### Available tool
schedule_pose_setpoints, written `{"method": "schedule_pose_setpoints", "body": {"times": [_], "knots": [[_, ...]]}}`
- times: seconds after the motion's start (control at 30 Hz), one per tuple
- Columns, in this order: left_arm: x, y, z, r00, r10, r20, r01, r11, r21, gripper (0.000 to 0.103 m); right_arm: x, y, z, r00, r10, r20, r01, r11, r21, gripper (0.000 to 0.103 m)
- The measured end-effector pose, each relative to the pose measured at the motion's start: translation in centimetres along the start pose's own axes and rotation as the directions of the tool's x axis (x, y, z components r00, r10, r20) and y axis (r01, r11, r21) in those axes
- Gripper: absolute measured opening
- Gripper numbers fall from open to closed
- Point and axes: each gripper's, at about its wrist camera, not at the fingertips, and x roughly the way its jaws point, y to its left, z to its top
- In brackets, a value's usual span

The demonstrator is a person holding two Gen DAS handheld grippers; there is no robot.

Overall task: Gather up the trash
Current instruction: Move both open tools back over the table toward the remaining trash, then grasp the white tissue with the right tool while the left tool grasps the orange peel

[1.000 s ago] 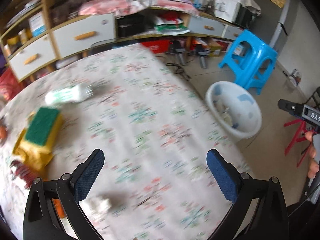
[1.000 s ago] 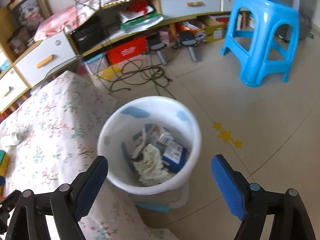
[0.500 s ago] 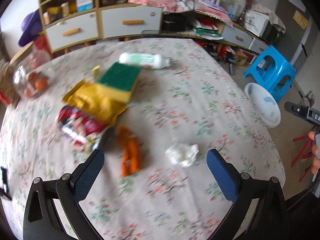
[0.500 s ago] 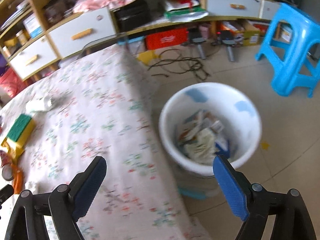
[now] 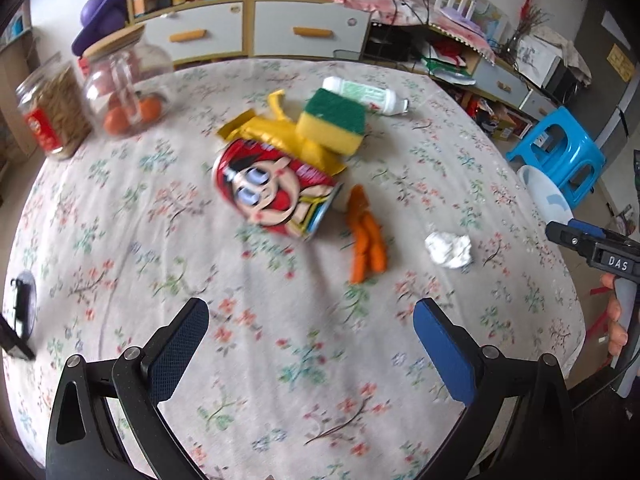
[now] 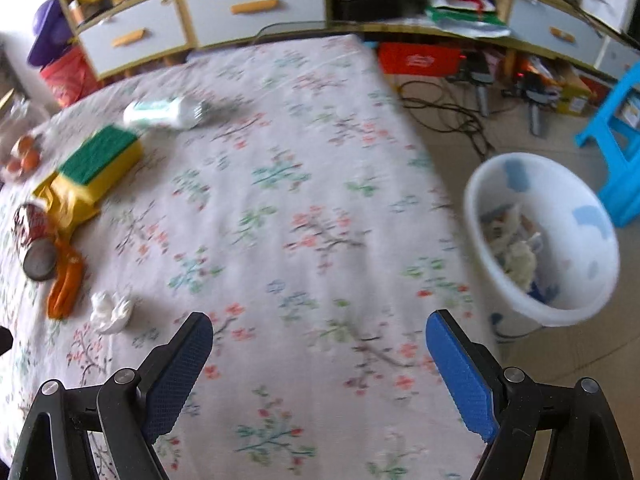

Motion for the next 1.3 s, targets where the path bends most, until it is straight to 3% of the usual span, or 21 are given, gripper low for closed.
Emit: {"method": "schedule_pose_setpoints", "body": {"times": [0.3, 0.53, 0.7, 0.93, 1.03, 1.2, 1.3], "knots": [[0.1, 2.4, -1.1, 1.0, 0.018, -0.017, -0.019, 0.999, -0.051, 0.103, 2.9, 7.0, -1.8, 0.995, 0.075, -0.06, -0.084, 0.983, -0.161, 0.091], [0.3, 3.1, -1.2, 0.999, 0.02, -0.029, -0.021, 0.998, -0.064, 0.103, 5.1, 11.2, -3.2, 0.993, 0.078, -0.088, -0.1, 0.952, -0.29, 0.09], [0.9, 3.4, -1.4, 0.998, 0.034, -0.044, -0.037, 0.997, -0.065, 0.103, 6.7, 12.0, -2.9, 0.99, 0.09, -0.109, -0.118, 0.951, -0.285, 0.09], [2.1, 3.5, -1.7, 0.996, 0.046, -0.072, -0.051, 0.997, -0.061, 0.103, 7.4, 12.1, -1.9, 0.993, 0.093, -0.073, -0.108, 0.967, -0.231, 0.09], [2.9, 3.4, -1.8, 0.993, 0.029, -0.117, -0.037, 0.997, -0.069, 0.103, 7.3, 12.5, -1.5, 0.995, 0.091, -0.045, -0.099, 0.967, -0.235, 0.075], [3.2, 2.7, -1.2, 0.992, 0.045, -0.117, -0.053, 0.996, -0.065, 0.103, 6.9, 13.3, -1.3, 0.992, 0.122, -0.029, -0.125, 0.956, -0.265, 0.033], [3.4, 2.1, -0.8, 0.993, 0.015, -0.114, -0.024, 0.997, -0.078, 0.103, 6.6, 13.3, -1.4, 0.992, 0.126, -0.018, -0.126, 0.953, -0.276, 0.027]]}}
